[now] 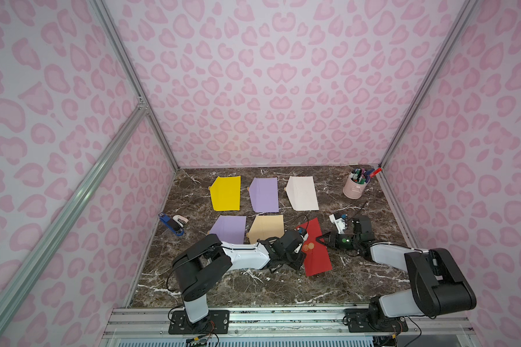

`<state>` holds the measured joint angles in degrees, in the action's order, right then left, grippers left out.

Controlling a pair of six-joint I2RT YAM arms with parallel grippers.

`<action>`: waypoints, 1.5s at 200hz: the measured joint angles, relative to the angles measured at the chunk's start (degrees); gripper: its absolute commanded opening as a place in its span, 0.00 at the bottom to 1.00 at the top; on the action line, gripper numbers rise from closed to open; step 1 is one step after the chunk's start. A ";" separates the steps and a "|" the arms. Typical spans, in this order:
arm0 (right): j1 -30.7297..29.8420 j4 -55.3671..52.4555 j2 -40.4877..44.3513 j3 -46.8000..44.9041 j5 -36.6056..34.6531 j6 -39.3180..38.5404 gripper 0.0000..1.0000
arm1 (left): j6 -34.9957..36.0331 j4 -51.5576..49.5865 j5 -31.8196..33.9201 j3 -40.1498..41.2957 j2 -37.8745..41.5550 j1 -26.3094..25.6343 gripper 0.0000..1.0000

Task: Open the envelope
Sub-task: Pick up the envelope from the center of the board.

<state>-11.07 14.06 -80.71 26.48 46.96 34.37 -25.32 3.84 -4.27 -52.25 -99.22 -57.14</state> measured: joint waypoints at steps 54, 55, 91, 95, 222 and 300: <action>0.00 -3.10 10.43 6.95 -1.29 2.12 0.00 | 1.38 10.10 -0.02 8.39 19.61 7.96 0.59; 0.00 -3.08 10.54 7.06 -1.27 2.16 0.00 | 1.36 10.25 -0.17 8.52 19.85 8.13 0.60; -0.61 -1.33 12.07 10.99 -0.96 4.83 0.00 | 0.63 17.11 -8.20 13.20 27.30 15.74 0.91; -0.76 -1.14 12.04 11.30 -0.90 4.90 0.00 | 0.22 17.75 -9.31 13.66 27.82 16.57 0.94; -10.27 8.72 12.37 15.06 -0.55 10.32 0.00 | -12.63 44.92 -32.37 24.20 30.21 29.57 0.97; -12.02 11.87 12.66 15.15 0.00 11.87 0.00 | -14.97 53.13 -37.00 25.66 31.26 31.58 0.97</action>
<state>-23.09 25.93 -68.05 41.63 46.96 46.24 -40.29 56.97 -41.28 -26.59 -67.96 -25.56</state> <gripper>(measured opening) 0.049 0.970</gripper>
